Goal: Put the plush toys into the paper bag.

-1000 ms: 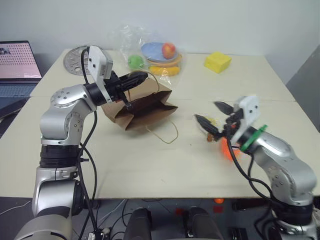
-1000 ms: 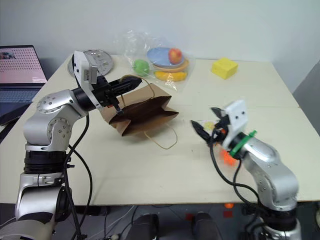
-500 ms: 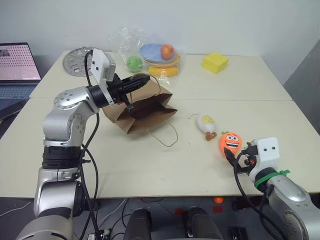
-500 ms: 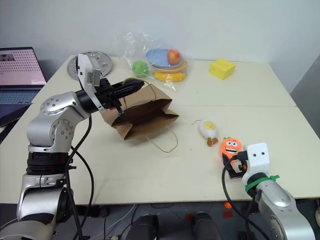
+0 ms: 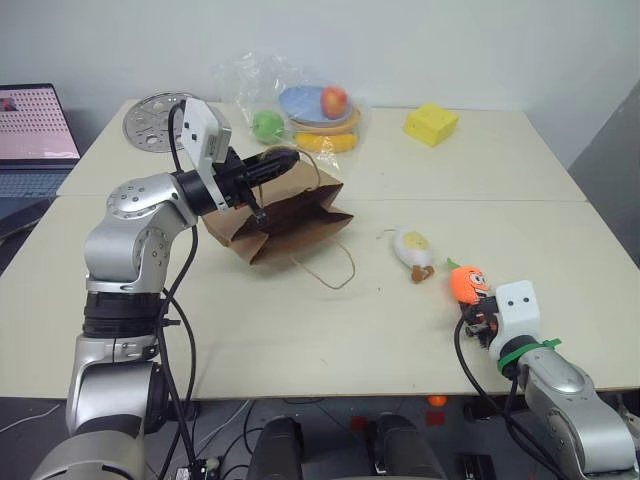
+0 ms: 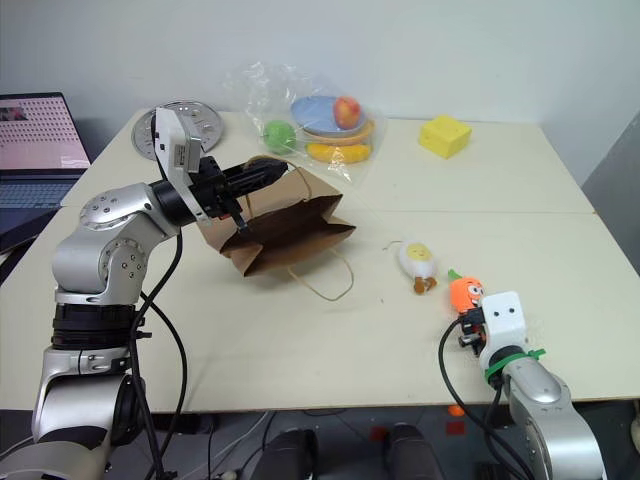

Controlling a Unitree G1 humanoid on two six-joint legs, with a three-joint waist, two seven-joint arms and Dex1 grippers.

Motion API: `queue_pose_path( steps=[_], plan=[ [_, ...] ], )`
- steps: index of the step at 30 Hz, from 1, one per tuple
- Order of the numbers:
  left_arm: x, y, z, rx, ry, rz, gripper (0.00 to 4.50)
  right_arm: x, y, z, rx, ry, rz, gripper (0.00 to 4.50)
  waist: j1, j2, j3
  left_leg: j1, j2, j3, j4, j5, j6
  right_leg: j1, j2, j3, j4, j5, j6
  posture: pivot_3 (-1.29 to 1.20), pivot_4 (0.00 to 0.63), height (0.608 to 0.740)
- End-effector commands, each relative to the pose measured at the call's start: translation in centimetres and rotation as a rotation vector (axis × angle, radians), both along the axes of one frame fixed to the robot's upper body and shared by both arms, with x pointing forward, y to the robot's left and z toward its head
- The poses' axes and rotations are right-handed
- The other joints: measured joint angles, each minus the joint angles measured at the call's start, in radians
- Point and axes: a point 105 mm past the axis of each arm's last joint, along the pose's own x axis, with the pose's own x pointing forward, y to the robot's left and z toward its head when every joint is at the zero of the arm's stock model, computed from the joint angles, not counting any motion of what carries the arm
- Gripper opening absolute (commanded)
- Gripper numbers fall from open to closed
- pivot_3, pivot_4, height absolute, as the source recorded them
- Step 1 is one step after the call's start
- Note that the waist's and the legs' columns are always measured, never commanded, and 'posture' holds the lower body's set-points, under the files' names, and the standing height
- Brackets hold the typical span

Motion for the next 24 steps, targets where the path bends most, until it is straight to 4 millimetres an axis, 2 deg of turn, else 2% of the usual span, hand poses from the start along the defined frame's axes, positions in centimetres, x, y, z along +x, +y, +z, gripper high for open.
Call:
queue_pose_path(
  steps=[1,4,5,9,13,15,17,19,24],
  plan=[
    [-0.5,0.1,1.3,0.001,-0.052,0.001,0.0,0.1,-1.0,2.5,-0.065,-0.092,0.037,0.05,0.0,0.0,0.0,0.0,0.0,0.0,0.0,0.0,0.0,0.0,0.0,0.0,0.0,0.0,0.0,0.0,0.15,0.74],
    [-0.3,0.3,1.3,0.008,-0.051,0.007,0.0,0.2,-1.1,4.1,-0.104,-0.121,0.152,0.02,0.0,0.0,0.0,0.0,-0.001,0.001,0.001,0.0,0.0,0.0,-0.001,0.001,-0.001,0.0,0.001,0.0,0.15,0.74],
    [-0.3,0.4,1.3,0.007,-0.051,0.006,0.0,0.1,-0.8,4.6,-0.062,-0.117,0.201,0.02,0.0,0.0,0.0,0.0,0.0,0.001,0.001,0.0,0.0,0.001,-0.001,0.001,-0.001,0.0,0.001,0.0,0.15,0.74],
    [-0.1,0.3,1.4,0.012,-0.053,0.001,0.0,-1.0,2.7,8.3,0.024,-0.098,0.566,0.02,-0.003,0.0,0.0,0.0,0.0,0.0,0.0,0.0,0.0,0.001,0.0,0.0,0.0,0.001,0.001,0.0,0.15,0.74],
    [0.1,-0.1,1.5,0.009,-0.056,-0.009,0.0,-0.5,6.2,10.4,0.092,-0.123,0.719,0.02,-0.002,0.0,0.0,0.001,0.001,-0.002,0.0,0.0,0.0,0.001,0.002,-0.002,0.0,0.001,0.001,0.0,0.15,0.74],
    [0.2,-0.3,1.5,0.011,-0.061,-0.011,0.0,0.4,7.9,10.8,0.094,-0.156,0.743,0.02,-0.002,0.0,0.0,0.001,0.001,-0.003,0.0,0.0,0.0,0.001,0.002,-0.002,0.0,0.001,0.001,0.0,0.15,0.74],
    [0.3,-0.8,1.4,0.011,-0.065,-0.017,0.0,2.6,10.0,10.6,0.084,-0.199,0.732,0.02,-0.001,0.0,0.0,0.001,0.001,-0.003,0.0,0.0,0.0,0.001,0.002,-0.001,0.0,0.001,0.001,0.0,0.15,0.74],
    [0.3,-1.0,1.5,0.01,-0.068,-0.027,0.0,3.8,11.9,10.5,0.076,-0.215,0.756,0.02,-0.002,0.0,0.0,0.0,0.0,-0.001,0.001,0.0,0.0,0.0,0.001,0.0,0.0,0.001,0.0,0.0,0.15,0.74],
    [0.3,-1.2,1.8,0.009,-0.074,-0.031,0.0,6.2,14.5,10.9,0.095,-0.255,0.757,0.02,0.003,0.0,0.0,-0.002,0.0,-0.001,0.0,0.0,0.0,-0.001,0.001,-0.001,0.0,0.001,0.001,0.0,0.15,0.74]
  ],
)
